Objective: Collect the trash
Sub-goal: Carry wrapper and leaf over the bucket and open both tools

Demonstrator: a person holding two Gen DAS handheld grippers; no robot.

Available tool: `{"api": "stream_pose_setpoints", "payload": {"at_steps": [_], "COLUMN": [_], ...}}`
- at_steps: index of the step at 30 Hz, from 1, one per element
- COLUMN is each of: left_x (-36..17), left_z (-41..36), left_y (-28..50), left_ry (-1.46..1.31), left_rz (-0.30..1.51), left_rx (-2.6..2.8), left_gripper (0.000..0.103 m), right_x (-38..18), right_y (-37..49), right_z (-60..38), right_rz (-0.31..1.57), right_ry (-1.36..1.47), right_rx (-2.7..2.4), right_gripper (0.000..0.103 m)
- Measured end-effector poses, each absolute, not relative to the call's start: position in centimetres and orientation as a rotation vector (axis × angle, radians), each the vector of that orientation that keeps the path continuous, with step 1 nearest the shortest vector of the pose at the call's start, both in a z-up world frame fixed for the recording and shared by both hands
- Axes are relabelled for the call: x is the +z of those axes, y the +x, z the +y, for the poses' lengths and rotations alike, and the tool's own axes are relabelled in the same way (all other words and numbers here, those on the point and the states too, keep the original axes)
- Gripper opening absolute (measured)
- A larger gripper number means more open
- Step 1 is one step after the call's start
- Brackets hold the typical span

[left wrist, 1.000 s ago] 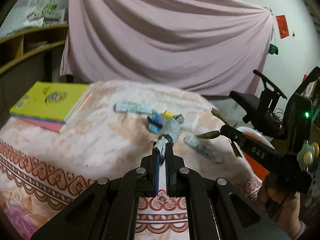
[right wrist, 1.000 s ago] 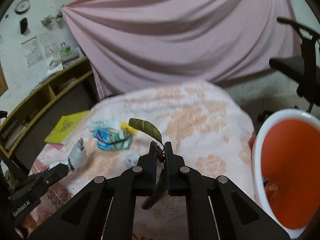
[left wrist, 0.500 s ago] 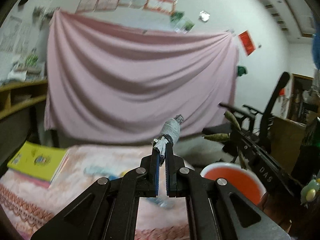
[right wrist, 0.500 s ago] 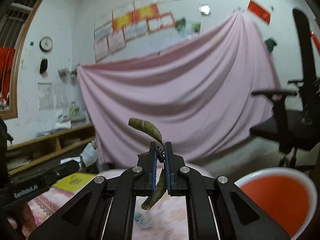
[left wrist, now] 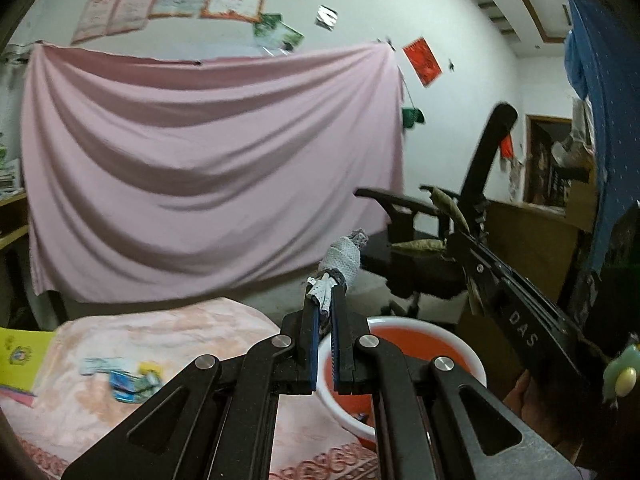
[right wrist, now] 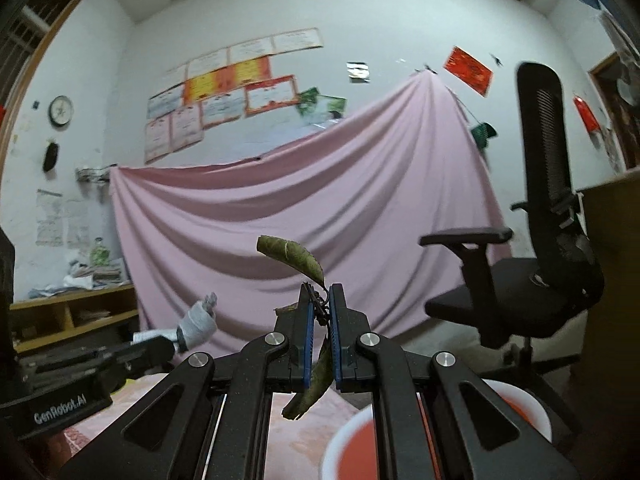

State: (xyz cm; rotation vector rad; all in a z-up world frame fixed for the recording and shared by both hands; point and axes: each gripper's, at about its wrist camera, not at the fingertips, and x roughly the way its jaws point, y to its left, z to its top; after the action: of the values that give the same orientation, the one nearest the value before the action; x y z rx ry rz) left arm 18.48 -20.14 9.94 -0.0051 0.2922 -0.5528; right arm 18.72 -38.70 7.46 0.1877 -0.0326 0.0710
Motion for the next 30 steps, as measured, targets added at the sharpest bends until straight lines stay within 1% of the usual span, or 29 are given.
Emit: {"api": "stream_pose_setpoints", "payload": {"at_steps": [9, 11, 17, 20, 23, 25, 27, 30], "left_x": [8.1, 7.6, 5.9, 5.1, 4.6, 4.4, 4.3, 4.4], "left_z": [-24.4, -25.5, -26.5, -27.3, -27.7, -27.6, -27.3, -26.7], "left_y": [21.5, 22.5, 24.5, 25.1, 25.6, 25.9, 26.0, 26.1], "left_ry": [-0.016, -0.02, -0.037, -0.039, -0.053, -0.074, -0.098, -0.107], "left_rz": [0.446, 0.508, 0.647, 0.685, 0.72, 0.731, 0.732, 0.732], "left_rx": [-0.603, -0.627, -0.661, -0.657, -0.657, -0.657, -0.653, -0.639], "left_gripper": [0.003, 0.003, 0.003, 0.005, 0.014, 0.027, 0.032, 0.033], "right_x": [5.1, 4.6, 3.3, 2.6, 1.7, 1.3, 1.1, 0.8], "right_y": [20.4, 20.9, 22.0, 22.5, 23.2, 23.5, 23.6, 23.8], "right_z": [-42.1, -42.7, -44.2, -45.1, -46.0, -46.4, -46.7, -46.8], "right_rz": [0.104, 0.14, 0.227, 0.265, 0.311, 0.334, 0.352, 0.367], "right_ry": [0.253, 0.269, 0.323, 0.348, 0.379, 0.397, 0.407, 0.406], "right_rx": [0.0, -0.012, -0.031, -0.041, -0.045, -0.046, -0.046, -0.045], "right_gripper": [0.007, 0.007, 0.007, 0.008, 0.008, 0.008, 0.008, 0.009]}}
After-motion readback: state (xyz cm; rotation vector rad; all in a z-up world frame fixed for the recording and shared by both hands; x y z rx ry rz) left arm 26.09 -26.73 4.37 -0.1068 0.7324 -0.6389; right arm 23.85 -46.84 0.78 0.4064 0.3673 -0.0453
